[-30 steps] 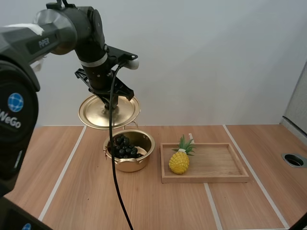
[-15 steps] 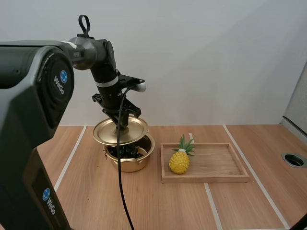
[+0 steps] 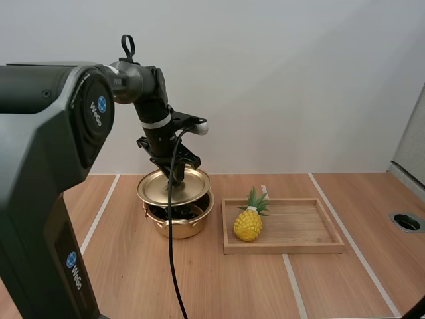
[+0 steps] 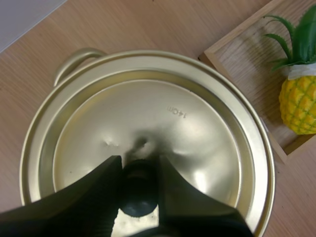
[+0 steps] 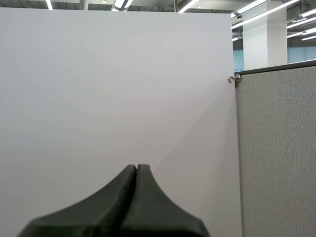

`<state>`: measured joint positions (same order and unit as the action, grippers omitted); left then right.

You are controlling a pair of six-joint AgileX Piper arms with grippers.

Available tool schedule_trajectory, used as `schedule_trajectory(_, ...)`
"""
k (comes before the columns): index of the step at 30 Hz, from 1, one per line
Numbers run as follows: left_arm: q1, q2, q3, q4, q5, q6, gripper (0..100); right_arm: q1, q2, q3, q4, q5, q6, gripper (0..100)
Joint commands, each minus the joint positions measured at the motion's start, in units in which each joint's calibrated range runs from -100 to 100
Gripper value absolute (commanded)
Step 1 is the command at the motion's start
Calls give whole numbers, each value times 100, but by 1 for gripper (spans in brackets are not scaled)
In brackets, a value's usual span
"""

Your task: Open the pot, put the grape inside, and close it

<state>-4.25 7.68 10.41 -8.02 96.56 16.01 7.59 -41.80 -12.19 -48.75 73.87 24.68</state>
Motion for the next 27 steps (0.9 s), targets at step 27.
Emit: schedule_trajectory(27,-22,316,1056,-202,-1093,134,0,-22,-59,-30,-43,-175,-48,0)
